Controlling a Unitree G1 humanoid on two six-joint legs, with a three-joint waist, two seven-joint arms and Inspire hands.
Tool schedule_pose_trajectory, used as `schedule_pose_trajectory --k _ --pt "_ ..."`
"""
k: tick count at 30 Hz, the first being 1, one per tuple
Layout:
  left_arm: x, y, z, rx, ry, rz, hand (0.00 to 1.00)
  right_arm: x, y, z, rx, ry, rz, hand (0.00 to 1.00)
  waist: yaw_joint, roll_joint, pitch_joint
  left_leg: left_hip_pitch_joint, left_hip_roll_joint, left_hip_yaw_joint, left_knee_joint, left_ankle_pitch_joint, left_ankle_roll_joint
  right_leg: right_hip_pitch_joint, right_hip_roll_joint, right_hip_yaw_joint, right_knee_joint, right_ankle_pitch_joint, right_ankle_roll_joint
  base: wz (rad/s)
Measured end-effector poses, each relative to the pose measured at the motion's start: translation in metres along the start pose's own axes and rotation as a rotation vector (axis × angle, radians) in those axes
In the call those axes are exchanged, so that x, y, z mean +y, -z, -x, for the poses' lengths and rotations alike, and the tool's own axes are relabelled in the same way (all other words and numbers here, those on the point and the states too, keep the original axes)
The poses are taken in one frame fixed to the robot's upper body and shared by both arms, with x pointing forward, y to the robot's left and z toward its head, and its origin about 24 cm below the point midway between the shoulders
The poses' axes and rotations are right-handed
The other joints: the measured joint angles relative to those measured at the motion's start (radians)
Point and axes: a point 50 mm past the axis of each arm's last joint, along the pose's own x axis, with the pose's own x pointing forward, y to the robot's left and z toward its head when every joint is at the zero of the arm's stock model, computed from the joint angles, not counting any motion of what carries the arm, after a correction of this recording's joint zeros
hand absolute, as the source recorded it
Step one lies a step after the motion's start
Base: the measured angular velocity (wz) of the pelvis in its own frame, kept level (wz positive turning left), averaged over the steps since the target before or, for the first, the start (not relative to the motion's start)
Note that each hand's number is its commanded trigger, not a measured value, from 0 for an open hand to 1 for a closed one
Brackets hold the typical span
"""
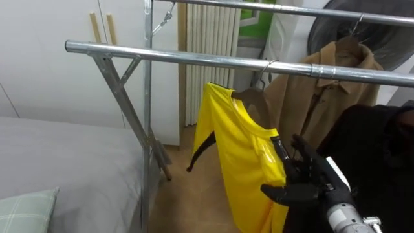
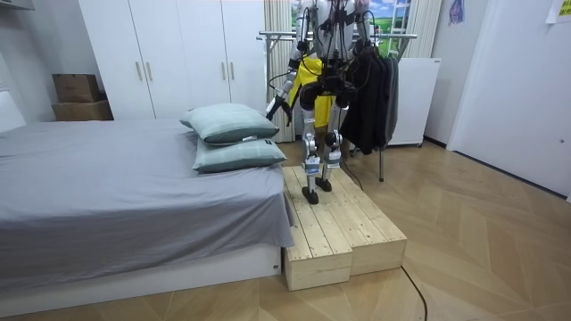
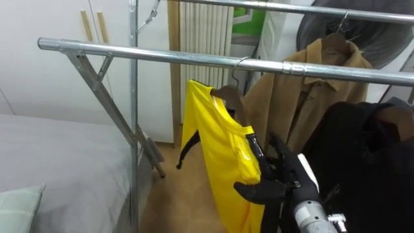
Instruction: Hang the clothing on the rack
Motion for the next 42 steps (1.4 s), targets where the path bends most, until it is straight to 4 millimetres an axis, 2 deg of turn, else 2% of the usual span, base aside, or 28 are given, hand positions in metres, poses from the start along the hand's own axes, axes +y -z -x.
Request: schedule_pose_trajectory --k 4,8,9,10,16,19,24,26,36,42 --pt "-0.003 0.000 0.001 0.003 0.008 0.019 0.00 0.004 0.005 0.001 0.014 0.022 -0.263 0.00 -0.019 0.012 0.0051 -0.006 0.000 0.004 -0.003 -0.003 -0.001 -0.003 0.003 0.008 0.000 -0.002 -0.004 -0.03" --pt "-0.007 -0.003 0.002 -0.011 0.018 0.028 0.00 0.000 0.011 0.005 0.034 0.050 -0.372 0.00 -0.021 0.027 0.0099 -0.010 0.000 0.013 -0.004 -0.006 0.000 -0.005 0.006 0.019 0.001 -0.001 -0.005 -0.09" --pt "-0.009 -0.003 0.003 -0.016 0.022 0.032 0.00 -0.001 0.013 0.006 0.039 0.056 -0.405 0.00 -0.021 0.034 0.0096 -0.012 0.000 0.019 -0.005 -0.006 0.000 -0.008 0.008 0.027 0.001 0.001 -0.006 -0.16" --pt "-0.012 -0.004 0.004 -0.016 0.026 0.034 0.00 -0.001 0.014 0.007 0.044 0.064 -0.441 0.00 -0.021 0.040 0.0058 -0.011 0.000 0.022 -0.005 -0.006 0.000 -0.009 0.010 0.034 0.001 0.004 -0.006 -0.16" --pt "-0.013 -0.010 0.005 -0.068 0.013 0.043 0.00 0.000 0.018 0.008 0.054 0.099 -0.684 0.00 -0.019 0.041 0.0042 -0.005 0.000 0.026 -0.002 -0.005 0.000 -0.007 0.015 0.045 0.001 0.005 -0.009 -0.07" --pt "-0.012 -0.023 0.005 -0.136 -0.001 0.053 0.00 0.002 0.019 0.008 0.057 0.102 -0.780 0.00 -0.018 0.043 0.0031 -0.002 0.000 0.028 -0.002 -0.005 0.000 -0.005 0.016 0.050 0.000 0.004 -0.007 -0.03" --pt "-0.012 -0.030 0.005 -0.182 -0.005 0.051 0.00 0.005 0.021 0.008 0.058 0.094 -0.822 0.00 -0.019 0.045 0.0015 -0.006 0.000 0.045 -0.002 -0.005 0.000 -0.008 0.021 0.068 0.003 0.008 -0.006 -0.14" --pt "-0.011 -0.031 0.005 -0.190 -0.008 0.051 0.00 0.005 0.021 0.008 0.056 0.093 -0.820 0.00 -0.020 0.040 -0.0020 -0.008 0.000 0.050 -0.002 -0.005 0.000 -0.018 0.021 0.069 0.008 0.009 -0.005 -0.06" --pt "-0.013 -0.023 0.006 -0.182 -0.004 0.021 0.00 0.005 0.022 0.010 0.057 0.089 -0.771 0.00 -0.022 0.035 -0.0038 -0.009 -0.001 0.052 -0.005 -0.006 0.001 -0.019 0.023 0.071 0.015 0.007 -0.005 0.00" --pt "-0.012 -0.024 0.006 -0.186 -0.006 0.021 0.00 0.002 0.039 0.024 0.100 0.085 -0.712 0.00 -0.027 0.040 -0.0041 -0.007 0.000 0.057 -0.021 -0.006 0.001 -0.021 0.029 0.083 0.013 0.010 -0.002 -0.05"
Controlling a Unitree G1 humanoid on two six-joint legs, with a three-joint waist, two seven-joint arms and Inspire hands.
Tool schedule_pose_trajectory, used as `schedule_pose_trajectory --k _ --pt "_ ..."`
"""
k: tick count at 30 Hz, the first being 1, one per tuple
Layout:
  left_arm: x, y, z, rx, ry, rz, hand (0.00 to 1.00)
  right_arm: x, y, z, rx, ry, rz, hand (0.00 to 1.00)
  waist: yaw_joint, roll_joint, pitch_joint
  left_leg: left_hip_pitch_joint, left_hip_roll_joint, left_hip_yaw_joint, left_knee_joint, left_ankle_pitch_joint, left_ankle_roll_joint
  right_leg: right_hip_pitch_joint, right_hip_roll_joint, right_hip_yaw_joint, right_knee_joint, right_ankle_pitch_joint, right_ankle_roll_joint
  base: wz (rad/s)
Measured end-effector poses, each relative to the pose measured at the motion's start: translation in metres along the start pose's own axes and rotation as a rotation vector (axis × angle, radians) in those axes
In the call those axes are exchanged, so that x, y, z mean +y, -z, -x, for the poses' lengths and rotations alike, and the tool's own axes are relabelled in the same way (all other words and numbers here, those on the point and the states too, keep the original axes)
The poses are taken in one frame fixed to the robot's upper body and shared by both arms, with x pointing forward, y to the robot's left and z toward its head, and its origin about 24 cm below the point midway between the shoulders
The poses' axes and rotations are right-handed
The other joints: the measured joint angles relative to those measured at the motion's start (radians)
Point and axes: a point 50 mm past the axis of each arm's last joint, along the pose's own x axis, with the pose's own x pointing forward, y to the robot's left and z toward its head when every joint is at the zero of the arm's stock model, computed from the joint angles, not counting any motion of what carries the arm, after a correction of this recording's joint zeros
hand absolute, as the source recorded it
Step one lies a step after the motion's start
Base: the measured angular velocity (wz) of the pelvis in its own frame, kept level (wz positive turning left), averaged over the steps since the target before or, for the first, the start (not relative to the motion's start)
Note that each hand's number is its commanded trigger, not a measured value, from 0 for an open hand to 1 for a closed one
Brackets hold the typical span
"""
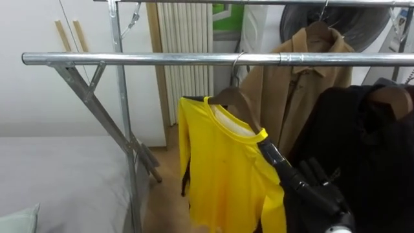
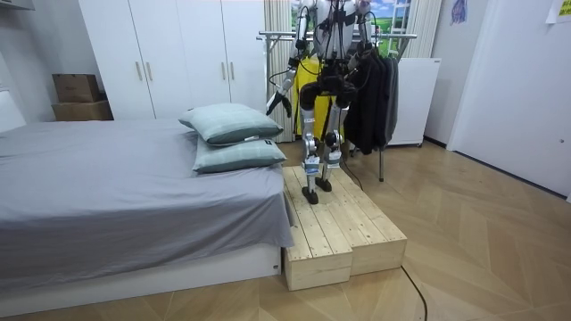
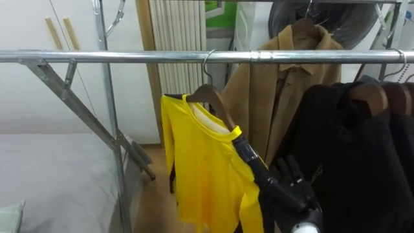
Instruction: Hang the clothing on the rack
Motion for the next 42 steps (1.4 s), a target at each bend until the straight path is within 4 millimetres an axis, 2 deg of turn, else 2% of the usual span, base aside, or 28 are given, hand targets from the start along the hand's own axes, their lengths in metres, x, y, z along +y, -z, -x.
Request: schedule_pose_trajectory --k 2,4,8,11,13,16,17,19,22,26,27,31,38,42 --pt "0.000 0.000 0.000 0.001 0.001 0.001 0.00 -0.010 0.007 0.002 0.031 0.031 0.031 0.00 -0.002 0.000 -0.0001 0.002 0.000 0.005 0.001 0.000 0.000 -0.001 0.002 0.005 0.000 0.000 0.000 -0.06" --pt "0.000 0.000 0.000 -0.002 0.000 0.005 0.00 -0.028 0.021 0.013 0.095 0.078 0.074 0.00 -0.009 -0.002 -0.0016 0.002 0.000 0.005 0.001 0.000 0.000 0.001 0.002 0.009 0.001 0.001 -0.001 -0.04" --pt "0.000 -0.003 0.000 -0.013 -0.007 0.039 0.00 -0.044 0.035 0.028 0.156 0.120 0.107 0.00 -0.024 -0.004 -0.0022 0.002 0.000 0.013 0.001 0.000 0.000 -0.008 0.002 0.009 0.002 0.001 -0.002 -0.08" --pt "0.002 -0.001 0.000 -0.012 -0.023 0.070 0.00 -0.054 0.041 0.033 0.195 0.129 0.154 0.00 -0.052 -0.012 -0.0038 0.001 0.000 0.018 0.000 0.000 0.000 -0.012 0.001 0.004 0.001 0.000 -0.001 -0.03" --pt "0.002 0.000 0.001 -0.020 -0.024 0.075 0.00 -0.069 0.048 0.043 0.245 0.163 0.204 0.00 -0.068 -0.016 -0.0041 0.006 0.002 0.017 0.000 0.000 0.000 0.002 0.001 0.005 -0.007 0.000 -0.002 0.06" --pt "0.002 -0.001 0.001 -0.029 -0.024 0.078 0.00 -0.082 0.053 0.052 0.289 0.194 0.244 0.00 -0.073 -0.014 -0.0026 0.002 0.008 0.020 -0.004 -0.003 0.003 -0.004 0.001 -0.014 -0.011 0.004 0.000 0.02" --pt "0.002 -0.001 0.001 -0.034 -0.025 0.079 0.00 -0.089 0.056 0.056 0.315 0.210 0.265 0.00 -0.073 -0.016 -0.0040 0.000 0.017 0.025 -0.007 -0.007 0.003 -0.009 -0.002 -0.028 -0.011 0.004 0.002 0.00" --pt "0.003 -0.002 0.001 -0.040 -0.029 0.078 0.00 -0.099 0.062 0.064 0.376 0.225 0.323 0.00 -0.072 -0.017 -0.0042 0.001 0.013 0.026 -0.006 -0.009 0.002 -0.005 0.000 -0.022 -0.015 -0.002 0.017 0.00" --pt "0.003 -0.005 0.000 -0.052 -0.030 0.083 0.00 -0.109 0.071 0.074 0.465 0.228 0.406 0.00 -0.074 -0.018 -0.0038 0.004 0.009 0.018 0.004 -0.007 0.000 0.002 0.004 0.002 -0.016 -0.006 0.012 -0.01" --pt "0.003 -0.006 0.000 -0.064 -0.031 0.088 0.00 -0.119 0.080 0.087 0.553 0.251 0.483 0.00 -0.073 -0.018 -0.0031 0.009 0.011 0.025 0.001 -0.007 0.000 0.000 0.003 -0.008 -0.015 -0.005 0.007 -0.02" --pt "0.004 -0.007 -0.001 -0.068 -0.032 0.090 0.00 -0.121 0.085 0.091 0.579 0.256 0.497 0.00 -0.074 -0.021 -0.0009 0.011 0.011 0.029 -0.003 -0.007 0.000 -0.002 0.001 -0.019 -0.015 -0.004 -0.002 0.00" --pt "0.002 -0.013 -0.001 -0.083 -0.026 0.098 0.00 -0.130 0.099 0.108 0.662 0.299 0.493 0.00 -0.074 -0.033 0.0001 0.014 0.011 0.034 -0.017 -0.007 -0.001 0.003 0.003 -0.014 -0.015 -0.003 -0.005 0.00" --pt "0.001 -0.010 0.000 -0.075 -0.019 0.097 0.00 -0.140 0.104 0.126 0.713 0.343 0.471 0.00 -0.080 -0.031 0.0002 0.015 0.008 0.037 -0.016 -0.007 0.000 0.007 0.005 0.003 -0.015 0.003 -0.002 -0.03" --pt "-0.001 -0.010 0.000 -0.069 -0.012 0.098 0.00 -0.144 0.105 0.131 0.733 0.362 0.449 0.00 -0.081 -0.022 -0.0012 0.015 0.009 0.042 -0.024 -0.009 0.003 0.005 0.006 0.006 -0.016 0.007 0.003 -0.04"
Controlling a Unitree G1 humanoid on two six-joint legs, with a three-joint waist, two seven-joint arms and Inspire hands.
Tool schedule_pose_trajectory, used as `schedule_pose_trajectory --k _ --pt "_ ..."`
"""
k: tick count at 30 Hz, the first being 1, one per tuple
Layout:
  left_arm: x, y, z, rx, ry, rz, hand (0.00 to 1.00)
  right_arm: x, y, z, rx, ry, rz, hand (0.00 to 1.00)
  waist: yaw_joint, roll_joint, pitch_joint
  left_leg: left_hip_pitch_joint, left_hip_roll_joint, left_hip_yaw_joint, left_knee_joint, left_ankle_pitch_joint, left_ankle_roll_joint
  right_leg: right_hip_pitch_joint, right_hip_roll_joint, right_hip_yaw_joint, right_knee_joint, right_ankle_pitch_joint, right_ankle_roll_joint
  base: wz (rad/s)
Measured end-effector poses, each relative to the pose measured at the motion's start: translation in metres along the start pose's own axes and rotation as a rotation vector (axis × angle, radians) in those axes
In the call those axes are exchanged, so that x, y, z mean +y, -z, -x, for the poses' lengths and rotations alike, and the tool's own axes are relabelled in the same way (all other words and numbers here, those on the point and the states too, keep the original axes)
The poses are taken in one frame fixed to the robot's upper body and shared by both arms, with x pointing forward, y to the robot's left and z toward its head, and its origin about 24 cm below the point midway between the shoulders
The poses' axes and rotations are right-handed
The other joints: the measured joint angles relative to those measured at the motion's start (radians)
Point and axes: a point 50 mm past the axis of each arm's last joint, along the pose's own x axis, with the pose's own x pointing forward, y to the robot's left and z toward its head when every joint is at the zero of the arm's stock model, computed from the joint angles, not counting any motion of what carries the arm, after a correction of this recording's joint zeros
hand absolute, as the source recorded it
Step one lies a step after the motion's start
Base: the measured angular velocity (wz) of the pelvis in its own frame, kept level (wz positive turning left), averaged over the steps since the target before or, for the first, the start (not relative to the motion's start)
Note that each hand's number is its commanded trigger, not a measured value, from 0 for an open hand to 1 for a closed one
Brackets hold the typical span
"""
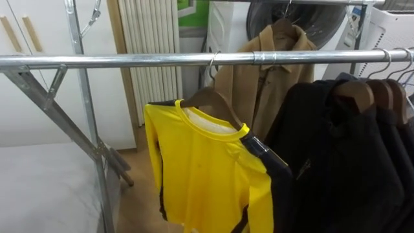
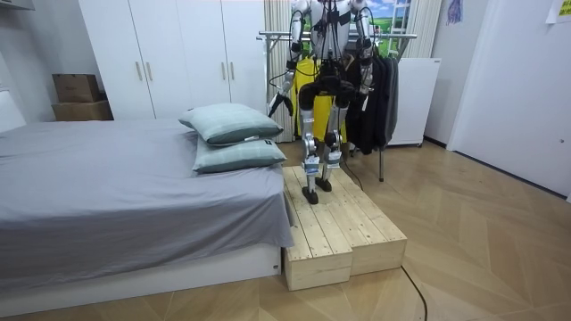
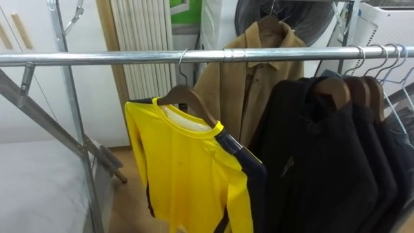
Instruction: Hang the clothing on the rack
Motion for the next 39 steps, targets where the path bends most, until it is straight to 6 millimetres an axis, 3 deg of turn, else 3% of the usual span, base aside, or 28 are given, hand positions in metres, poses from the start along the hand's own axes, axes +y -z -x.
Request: schedule_pose_trajectory --k 3,18,28,39 --pt "-0.002 0.005 0.002 0.023 0.012 -0.004 0.00 -0.003 0.003 0.001 0.015 0.005 -0.019 0.00 0.002 0.008 -0.0041 0.006 0.001 0.003 -0.001 -0.001 0.000 0.003 0.000 -0.004 0.002 0.002 -0.003 -0.02" --pt "-0.005 0.015 0.004 0.078 0.072 -0.026 0.00 -0.003 0.004 -0.001 0.060 0.011 -0.029 0.00 0.006 0.009 -0.0024 0.005 0.000 -0.018 0.005 0.000 0.000 0.010 -0.001 -0.005 0.000 0.000 -0.005 0.02" --pt "-0.005 0.014 0.003 0.090 0.072 -0.034 0.00 -0.003 0.004 -0.002 0.080 0.021 -0.018 0.00 0.012 0.013 -0.0005 0.006 0.004 -0.022 0.005 -0.001 -0.002 0.010 -0.004 -0.030 0.000 -0.003 -0.011 0.02" --pt "-0.008 0.020 0.004 0.143 0.135 -0.097 0.00 -0.002 0.003 -0.005 0.124 0.027 -0.012 0.00 0.011 0.002 -0.0012 0.007 0.003 -0.038 0.019 0.000 -0.007 0.017 -0.003 -0.021 0.000 -0.009 -0.015 0.01"
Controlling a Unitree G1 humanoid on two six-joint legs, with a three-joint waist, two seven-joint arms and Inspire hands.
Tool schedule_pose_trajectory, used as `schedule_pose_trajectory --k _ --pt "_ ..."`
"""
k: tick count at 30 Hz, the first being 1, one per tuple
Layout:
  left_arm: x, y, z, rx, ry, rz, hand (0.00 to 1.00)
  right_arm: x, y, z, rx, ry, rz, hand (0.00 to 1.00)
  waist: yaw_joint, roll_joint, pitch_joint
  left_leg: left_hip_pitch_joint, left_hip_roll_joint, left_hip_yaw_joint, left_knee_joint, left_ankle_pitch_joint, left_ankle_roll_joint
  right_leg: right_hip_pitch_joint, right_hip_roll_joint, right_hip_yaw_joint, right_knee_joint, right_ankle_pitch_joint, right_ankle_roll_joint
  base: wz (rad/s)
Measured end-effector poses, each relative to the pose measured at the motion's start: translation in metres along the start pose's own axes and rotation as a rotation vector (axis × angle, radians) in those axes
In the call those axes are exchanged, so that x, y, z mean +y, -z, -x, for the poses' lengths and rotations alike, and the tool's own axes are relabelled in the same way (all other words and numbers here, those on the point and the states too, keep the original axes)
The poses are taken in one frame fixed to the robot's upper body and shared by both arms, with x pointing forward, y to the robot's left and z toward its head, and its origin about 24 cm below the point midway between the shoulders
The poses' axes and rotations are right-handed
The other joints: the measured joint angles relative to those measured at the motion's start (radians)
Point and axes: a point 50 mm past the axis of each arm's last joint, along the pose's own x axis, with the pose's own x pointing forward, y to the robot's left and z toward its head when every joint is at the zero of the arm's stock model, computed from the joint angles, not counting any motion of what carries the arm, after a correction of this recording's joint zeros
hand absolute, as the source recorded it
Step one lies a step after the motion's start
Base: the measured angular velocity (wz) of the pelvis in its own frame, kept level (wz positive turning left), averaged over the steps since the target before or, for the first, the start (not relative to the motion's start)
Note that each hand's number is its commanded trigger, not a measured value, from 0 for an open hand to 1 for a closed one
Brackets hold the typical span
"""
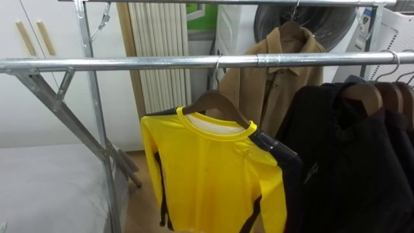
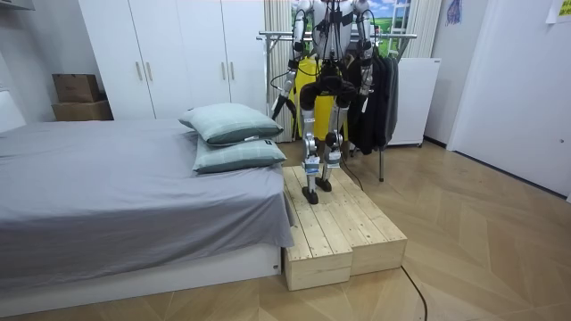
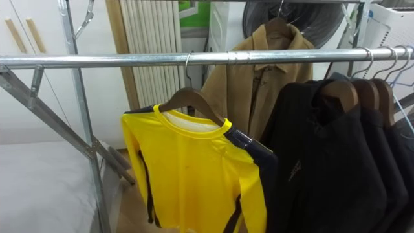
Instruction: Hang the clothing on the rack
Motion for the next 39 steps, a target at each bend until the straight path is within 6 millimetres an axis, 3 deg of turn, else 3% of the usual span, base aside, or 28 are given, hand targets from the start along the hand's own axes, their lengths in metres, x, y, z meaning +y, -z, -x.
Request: schedule_pose_trajectory --k 6,11,15,19,39 --pt "-0.0015 0.0032 0.0002 0.030 0.022 -0.010 0.00 0.0012 -0.0004 -0.0007 0.006 0.004 0.012 0.00 0.000 -0.011 0.0065 0.000 -0.004 -0.012 0.000 0.000 0.001 0.000 0.000 0.003 -0.002 0.000 0.007 0.00" --pt "-0.0031 0.0055 0.0007 0.044 0.038 -0.023 0.00 0.0013 -0.0005 -0.0008 0.006 0.004 0.004 0.00 0.000 -0.008 0.0045 0.016 0.015 -0.007 -0.012 -0.002 0.004 -0.001 -0.011 -0.064 0.000 -0.018 0.040 0.08" --pt "-0.0036 0.0054 0.0009 0.044 0.041 -0.022 0.00 0.0010 -0.0004 -0.0010 0.014 0.009 0.008 0.00 0.001 -0.007 -0.0004 0.019 0.004 -0.013 -0.001 -0.001 0.000 0.002 -0.009 -0.052 0.000 -0.027 0.028 0.02" --pt "-0.0035 0.0053 0.0008 0.044 0.042 -0.020 0.00 0.0012 0.0001 -0.0012 0.019 0.017 0.022 0.00 0.000 -0.005 0.0007 0.031 0.002 -0.012 0.000 -0.001 0.001 0.016 -0.007 -0.045 0.001 -0.028 -0.005 -0.02" --pt "-0.0031 0.0042 0.0005 0.042 0.040 -0.015 0.00 0.0030 -0.0022 -0.0022 0.019 0.018 0.034 0.00 -0.001 -0.005 0.0016 0.032 0.003 -0.013 -0.002 -0.001 0.001 0.026 -0.002 -0.030 0.001 -0.020 -0.005 -0.01"
